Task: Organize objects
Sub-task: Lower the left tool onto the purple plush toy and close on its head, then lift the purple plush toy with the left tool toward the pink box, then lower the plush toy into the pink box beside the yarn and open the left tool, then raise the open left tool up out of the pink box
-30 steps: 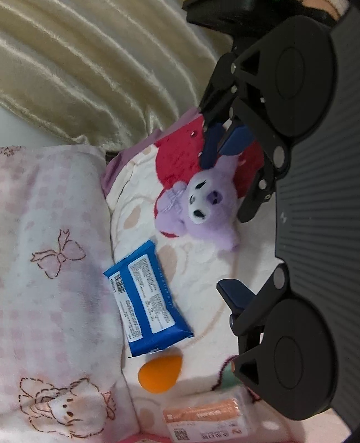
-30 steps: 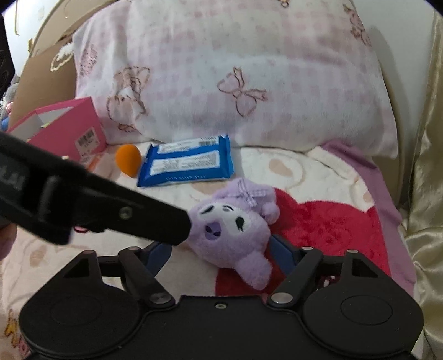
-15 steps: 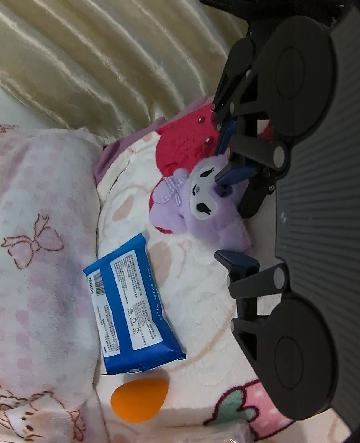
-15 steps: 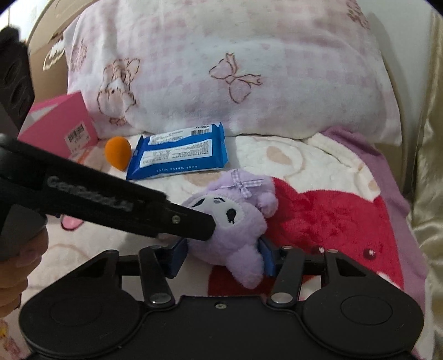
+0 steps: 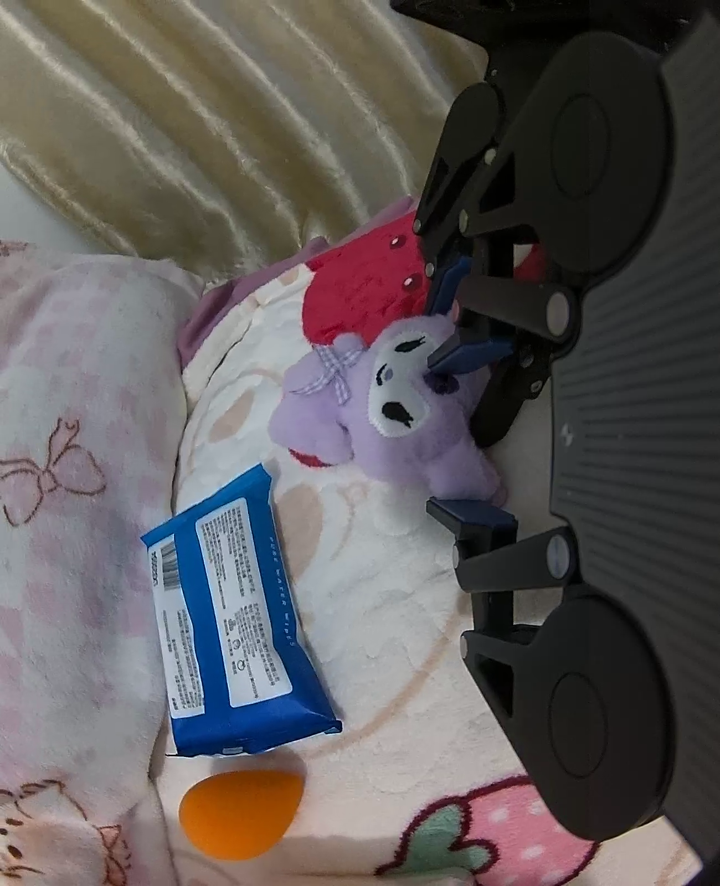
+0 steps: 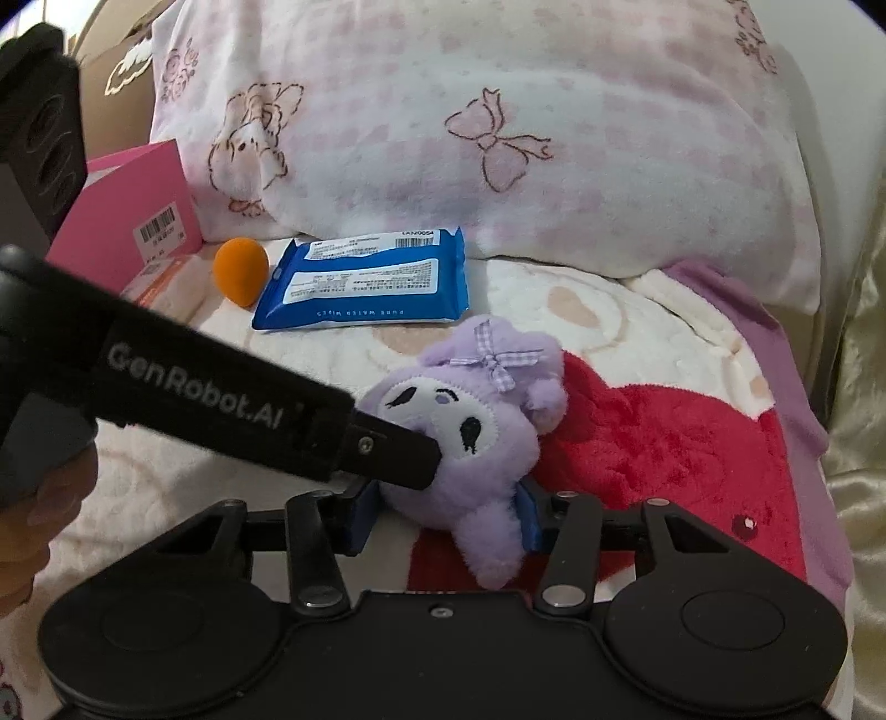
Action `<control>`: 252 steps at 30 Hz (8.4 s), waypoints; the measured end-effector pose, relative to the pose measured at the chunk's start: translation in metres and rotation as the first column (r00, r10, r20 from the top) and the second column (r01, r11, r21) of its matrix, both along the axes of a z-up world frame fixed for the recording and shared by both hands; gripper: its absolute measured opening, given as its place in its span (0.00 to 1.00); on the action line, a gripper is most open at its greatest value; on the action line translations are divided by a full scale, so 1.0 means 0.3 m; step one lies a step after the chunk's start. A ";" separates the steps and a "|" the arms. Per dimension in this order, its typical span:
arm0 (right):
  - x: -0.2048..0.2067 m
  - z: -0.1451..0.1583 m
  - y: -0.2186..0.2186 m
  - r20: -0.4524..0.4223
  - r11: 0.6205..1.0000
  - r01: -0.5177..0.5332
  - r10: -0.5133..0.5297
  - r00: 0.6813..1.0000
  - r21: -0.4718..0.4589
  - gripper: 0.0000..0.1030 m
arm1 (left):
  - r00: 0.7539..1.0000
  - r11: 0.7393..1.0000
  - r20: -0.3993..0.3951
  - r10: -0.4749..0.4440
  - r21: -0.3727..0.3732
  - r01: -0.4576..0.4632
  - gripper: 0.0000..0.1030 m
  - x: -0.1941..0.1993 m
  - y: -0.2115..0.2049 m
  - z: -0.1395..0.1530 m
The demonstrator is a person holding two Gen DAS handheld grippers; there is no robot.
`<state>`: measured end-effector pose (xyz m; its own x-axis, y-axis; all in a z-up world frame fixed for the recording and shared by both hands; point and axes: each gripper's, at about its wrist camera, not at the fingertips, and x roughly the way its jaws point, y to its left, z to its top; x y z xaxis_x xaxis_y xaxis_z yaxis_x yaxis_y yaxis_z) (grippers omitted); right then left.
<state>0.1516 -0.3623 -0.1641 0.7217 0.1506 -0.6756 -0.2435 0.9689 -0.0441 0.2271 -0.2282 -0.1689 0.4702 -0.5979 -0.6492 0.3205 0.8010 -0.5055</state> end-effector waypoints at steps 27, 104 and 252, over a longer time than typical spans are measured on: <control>-0.108 0.101 0.226 -0.073 0.995 -0.077 0.082 0.994 0.069 0.51 | 0.990 0.998 -0.123 0.070 0.013 -0.069 0.41 -0.157 0.224 0.119; -0.354 0.615 0.876 -0.076 0.924 -0.366 0.360 0.930 -0.111 0.51 | 0.989 0.994 -0.100 0.104 -0.015 -0.106 0.40 -0.527 0.869 0.622; -0.294 0.707 0.674 -0.076 0.894 -0.445 0.448 0.891 0.061 0.76 | 0.980 0.923 0.002 0.200 0.334 -0.189 0.68 -0.549 0.884 0.830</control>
